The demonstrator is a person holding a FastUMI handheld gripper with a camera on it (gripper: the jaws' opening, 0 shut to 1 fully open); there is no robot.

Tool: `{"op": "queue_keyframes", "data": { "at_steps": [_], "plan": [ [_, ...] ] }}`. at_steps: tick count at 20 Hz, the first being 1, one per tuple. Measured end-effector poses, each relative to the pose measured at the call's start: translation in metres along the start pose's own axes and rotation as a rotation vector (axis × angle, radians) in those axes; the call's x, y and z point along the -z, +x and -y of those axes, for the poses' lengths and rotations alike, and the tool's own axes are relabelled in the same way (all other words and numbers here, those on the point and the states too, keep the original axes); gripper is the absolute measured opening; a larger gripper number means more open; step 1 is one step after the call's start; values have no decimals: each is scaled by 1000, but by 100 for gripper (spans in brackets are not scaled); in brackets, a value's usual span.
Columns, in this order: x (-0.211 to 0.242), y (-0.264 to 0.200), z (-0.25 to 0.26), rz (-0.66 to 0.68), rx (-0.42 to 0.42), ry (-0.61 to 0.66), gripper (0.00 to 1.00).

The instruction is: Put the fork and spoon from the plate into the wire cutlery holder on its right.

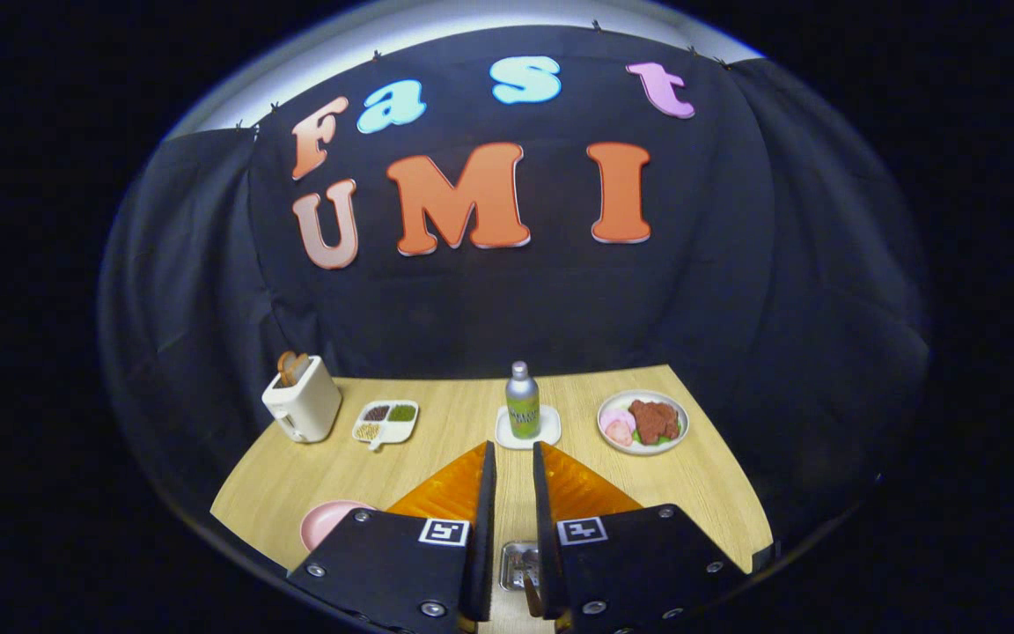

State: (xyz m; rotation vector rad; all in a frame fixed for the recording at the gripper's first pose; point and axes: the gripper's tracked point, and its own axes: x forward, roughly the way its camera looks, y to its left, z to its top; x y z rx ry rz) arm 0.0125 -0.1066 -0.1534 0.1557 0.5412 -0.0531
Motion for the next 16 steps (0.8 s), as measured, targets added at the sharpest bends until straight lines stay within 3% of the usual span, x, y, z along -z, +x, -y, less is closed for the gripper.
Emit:
{"op": "queue_keyframes", "data": {
  "at_steps": [4,6,11,16],
  "plan": [
    [-68,-21,-12,189,-8,-36,24],
    [-92,-28,-16,262,-6,-42,33],
    [-126,-39,-13,389,1,-22,80],
    [-146,-46,0,509,79,-71,95]
  ]
}}
